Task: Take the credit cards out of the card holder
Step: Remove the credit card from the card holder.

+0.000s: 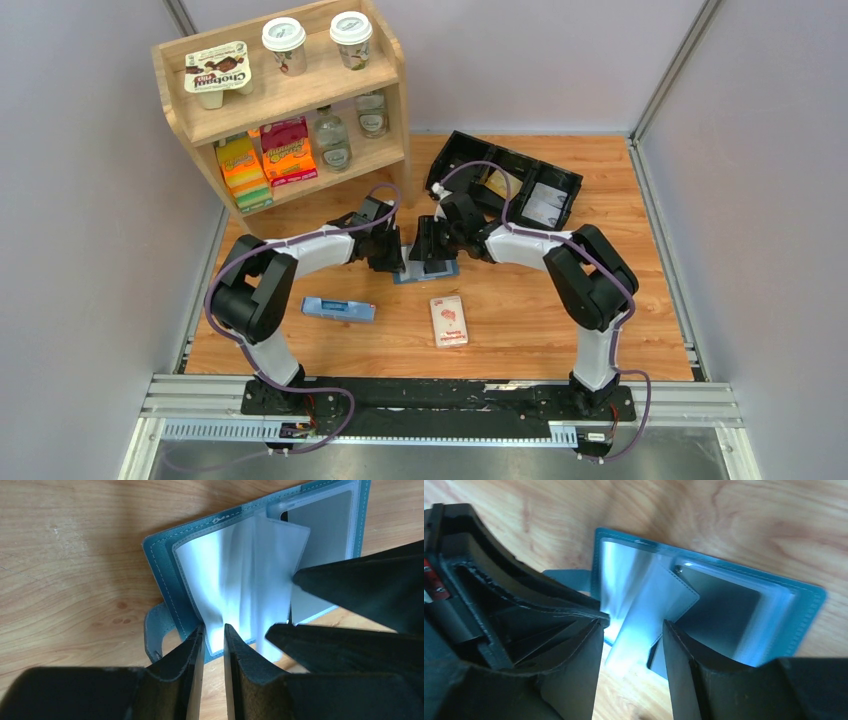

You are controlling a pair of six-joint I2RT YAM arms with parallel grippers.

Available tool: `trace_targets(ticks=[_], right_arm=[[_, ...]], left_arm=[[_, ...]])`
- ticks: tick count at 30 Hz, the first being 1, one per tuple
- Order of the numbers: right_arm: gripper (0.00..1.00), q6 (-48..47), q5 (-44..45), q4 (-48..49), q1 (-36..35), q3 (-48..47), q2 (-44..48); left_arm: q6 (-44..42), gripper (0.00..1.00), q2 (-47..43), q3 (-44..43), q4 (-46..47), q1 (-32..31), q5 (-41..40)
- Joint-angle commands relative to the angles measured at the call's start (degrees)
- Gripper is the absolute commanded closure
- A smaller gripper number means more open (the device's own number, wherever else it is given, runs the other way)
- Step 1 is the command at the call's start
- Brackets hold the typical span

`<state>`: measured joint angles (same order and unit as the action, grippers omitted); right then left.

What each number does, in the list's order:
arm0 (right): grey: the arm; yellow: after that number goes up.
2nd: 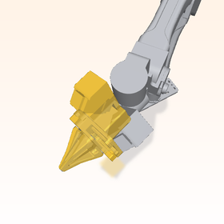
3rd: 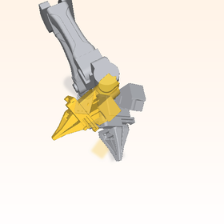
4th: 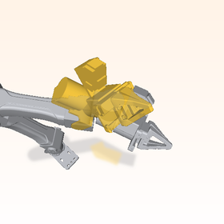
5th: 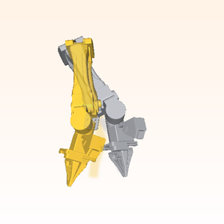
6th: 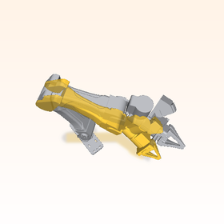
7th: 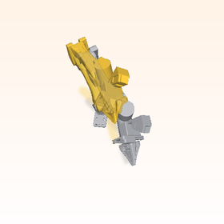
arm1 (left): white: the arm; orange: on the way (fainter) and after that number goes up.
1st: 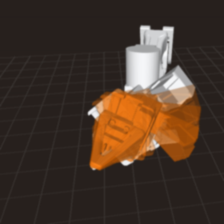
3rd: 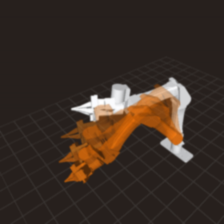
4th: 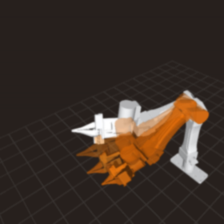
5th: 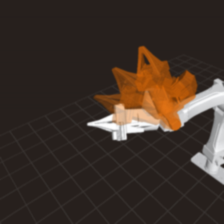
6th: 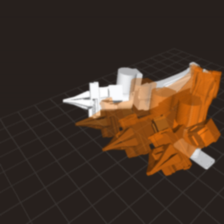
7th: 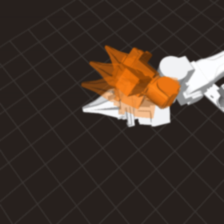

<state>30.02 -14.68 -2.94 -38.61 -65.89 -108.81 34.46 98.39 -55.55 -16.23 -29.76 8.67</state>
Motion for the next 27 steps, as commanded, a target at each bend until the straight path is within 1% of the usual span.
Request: trace_targets(ticks=[1,9,15,18,21,23,27], right_arm=[[0.49,4.8,-9.4,5.9,-0.4,-2.0,-1.7],[0.5,8.0,-13.5,9.0,-0.6,-4.9,-4.6],[0.5,6.8,-13.3,7.3,-1.3,-8.6,-5.1],[0.5,4.5,-11.1,5.5,-1.3,-9.9,-3.8],[0.48,2.5,-9.9,3.1,-1.3,-12.9,-2.7],[0.46,0.7,-7.6,0.3,-1.3,-14.0,-0.9],[0.43,-3.2,4.8,-6.9,-0.8,-14.7,2.5]], left_arm=[[2.4,0.72,-2.0,2.4,3.8,0.6,1.1],[6.7,0.71,-10.5,9.5,9.8,2.3,-0.5],[7.7,0.69,-18.0,13.1,11.2,2.6,-3.0],[6.9,0.69,-19.1,12.8,11.0,2.6,-2.0],[6.3,0.68,-20.5,12.9,13.1,2.5,-0.1],[6.1,0.67,-21.0,12.8,13.9,2.5,0.9],[5.6,0.67,-19.3,11.2,14.0,2.6,1.7]])
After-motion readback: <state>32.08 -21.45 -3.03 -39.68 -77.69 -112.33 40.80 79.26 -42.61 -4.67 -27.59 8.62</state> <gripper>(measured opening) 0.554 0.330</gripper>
